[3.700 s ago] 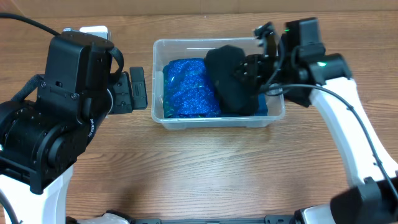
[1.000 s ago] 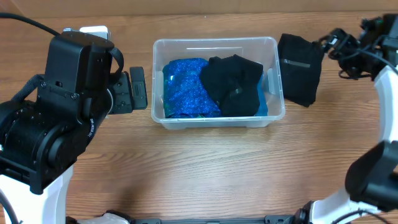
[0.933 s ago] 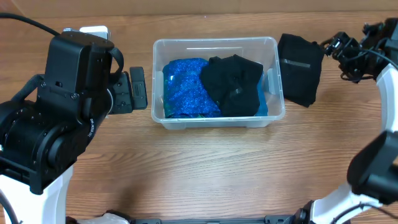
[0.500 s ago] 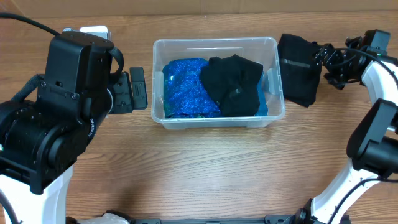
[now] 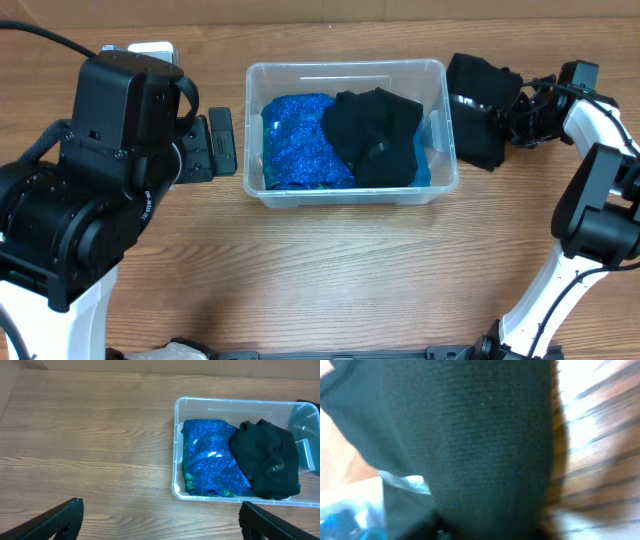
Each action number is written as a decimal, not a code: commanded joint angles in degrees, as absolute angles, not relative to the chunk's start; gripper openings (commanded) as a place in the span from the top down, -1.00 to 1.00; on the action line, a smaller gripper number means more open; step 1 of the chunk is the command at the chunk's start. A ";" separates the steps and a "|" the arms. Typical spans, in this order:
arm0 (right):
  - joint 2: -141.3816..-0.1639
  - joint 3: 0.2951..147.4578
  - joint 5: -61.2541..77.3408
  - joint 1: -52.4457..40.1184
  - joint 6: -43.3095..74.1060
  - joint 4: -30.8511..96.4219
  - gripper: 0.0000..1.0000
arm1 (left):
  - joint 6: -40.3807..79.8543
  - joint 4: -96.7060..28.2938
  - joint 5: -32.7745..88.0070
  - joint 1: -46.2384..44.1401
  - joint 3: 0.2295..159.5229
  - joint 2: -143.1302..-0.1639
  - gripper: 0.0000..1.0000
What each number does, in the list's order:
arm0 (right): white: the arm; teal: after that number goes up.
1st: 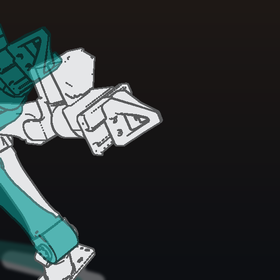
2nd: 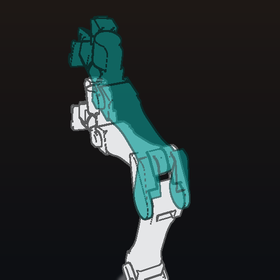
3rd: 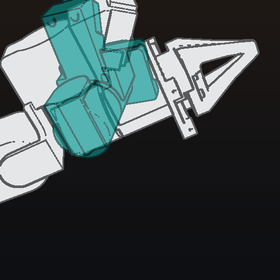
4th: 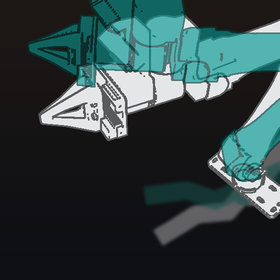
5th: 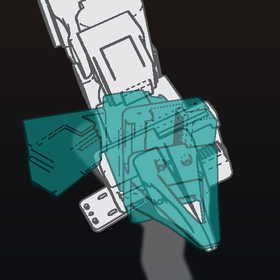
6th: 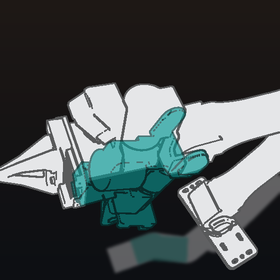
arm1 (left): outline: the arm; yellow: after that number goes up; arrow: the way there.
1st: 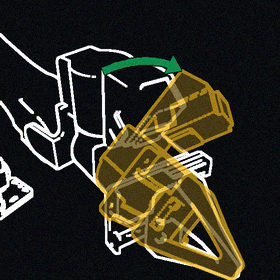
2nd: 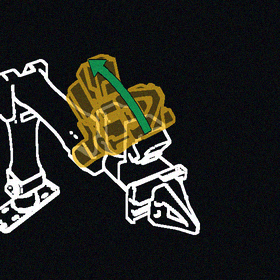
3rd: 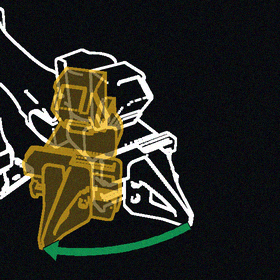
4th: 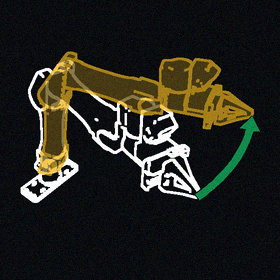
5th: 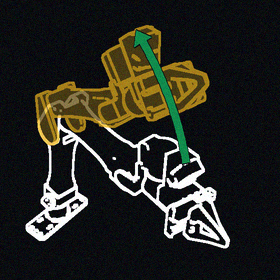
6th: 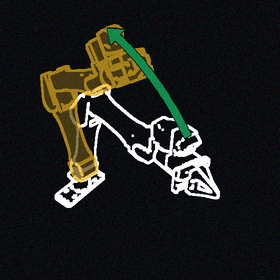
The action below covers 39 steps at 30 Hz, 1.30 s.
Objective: Pack container
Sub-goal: 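Grasp the remaining black garment at the bin's right edge with the right gripper, then lay the black garment into the bin on top of the others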
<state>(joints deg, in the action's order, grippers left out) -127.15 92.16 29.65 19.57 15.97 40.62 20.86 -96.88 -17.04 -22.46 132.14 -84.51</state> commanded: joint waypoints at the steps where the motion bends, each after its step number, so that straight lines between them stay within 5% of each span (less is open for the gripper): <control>1: -123.96 92.68 32.23 19.25 14.79 44.53 0.89 | 20.34 -96.77 -18.00 -22.52 132.16 -84.75 -1.00; 12: -86.46 93.10 28.16 15.22 13.52 55.88 0.92 | 20.34 -96.77 -18.02 -22.52 132.16 -84.75 -1.00; 18: -77.12 93.08 36.80 7.20 13.80 58.43 0.92 | 20.34 -96.77 -18.02 -22.52 132.16 -84.75 -1.00; 28: -85.80 90.26 38.76 -12.40 23.83 47.27 0.92 | 20.34 -96.77 -18.00 -22.52 132.16 -84.75 -1.00; 35: -96.60 89.93 35.11 -16.03 26.87 45.39 0.92 | 20.34 -96.77 -18.00 -22.52 132.16 -84.75 -1.00; 39: -102.48 89.93 20.97 -16.05 26.83 50.54 0.90 | 20.34 -96.77 -18.00 -22.52 132.16 -84.75 -1.00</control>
<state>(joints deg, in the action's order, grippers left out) -99.15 89.60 33.26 -16.12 25.93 47.81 20.86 -96.88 -17.04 -22.46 132.14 -84.53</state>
